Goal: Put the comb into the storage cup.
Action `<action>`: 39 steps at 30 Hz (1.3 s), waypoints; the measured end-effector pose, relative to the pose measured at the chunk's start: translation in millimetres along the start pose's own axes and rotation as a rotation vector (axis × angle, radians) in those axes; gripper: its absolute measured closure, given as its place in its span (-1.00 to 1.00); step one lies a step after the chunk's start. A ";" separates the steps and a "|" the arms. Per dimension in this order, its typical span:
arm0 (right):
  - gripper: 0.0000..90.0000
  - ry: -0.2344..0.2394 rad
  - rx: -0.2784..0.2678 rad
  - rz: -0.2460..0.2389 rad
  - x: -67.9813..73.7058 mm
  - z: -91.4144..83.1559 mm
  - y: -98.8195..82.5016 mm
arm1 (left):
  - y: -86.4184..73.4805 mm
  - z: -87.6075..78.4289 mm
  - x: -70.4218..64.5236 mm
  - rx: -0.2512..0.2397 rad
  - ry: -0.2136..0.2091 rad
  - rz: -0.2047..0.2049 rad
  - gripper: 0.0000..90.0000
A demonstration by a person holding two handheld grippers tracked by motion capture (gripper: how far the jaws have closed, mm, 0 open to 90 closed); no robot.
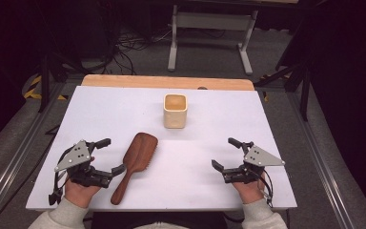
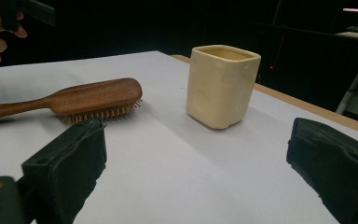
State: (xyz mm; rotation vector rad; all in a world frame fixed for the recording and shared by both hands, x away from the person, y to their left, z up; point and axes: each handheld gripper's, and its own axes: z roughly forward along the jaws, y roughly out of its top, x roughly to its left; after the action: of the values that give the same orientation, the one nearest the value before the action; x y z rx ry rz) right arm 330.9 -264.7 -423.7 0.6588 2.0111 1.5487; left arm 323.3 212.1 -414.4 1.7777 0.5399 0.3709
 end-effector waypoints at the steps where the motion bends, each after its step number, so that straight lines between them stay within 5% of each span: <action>1: -0.89 -0.001 0.001 0.000 0.0 -0.1 0.0 | 1.3 2.9 -0.8 0.005 -0.020 -0.001 -0.88; 12: -0.89 0.007 0.004 0.004 0.5 1.6 -0.8 | 9.8 21.4 -8.2 0.029 -0.113 0.020 -0.83; 16: -0.89 0.008 0.005 0.003 0.5 1.8 -1.0 | 10.4 31.5 -6.6 0.049 -0.195 0.000 -0.78; 21: -0.89 0.012 0.007 0.002 0.7 2.4 -1.3 | 11.6 38.0 -10.3 0.089 -0.244 0.020 -0.75; 24: -0.89 0.017 0.011 0.000 1.2 3.5 -2.0 | 12.2 38.7 -10.2 0.141 -0.314 0.030 -0.39; 27: -0.89 0.024 0.017 0.001 2.2 4.5 -2.6 | 11.7 38.1 -9.1 0.176 -0.329 0.025 -0.11; 33: -0.89 0.027 0.018 0.001 2.1 4.9 -2.8 | 11.2 38.4 -10.1 0.220 -0.320 0.036 0.63; 35: -0.89 0.026 0.018 0.000 2.2 4.7 -2.7 | 10.8 39.5 -10.6 0.269 -0.312 0.053 0.92; 39: -0.89 0.025 0.019 -0.002 1.7 4.1 -2.6 | 12.2 43.1 -12.2 0.340 -0.317 0.071 1.00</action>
State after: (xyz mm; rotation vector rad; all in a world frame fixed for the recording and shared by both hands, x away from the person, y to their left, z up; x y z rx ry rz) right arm 332.2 -261.2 -427.3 0.6481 2.0465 1.5454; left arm 337.1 167.8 -413.9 2.1367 0.3266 0.0403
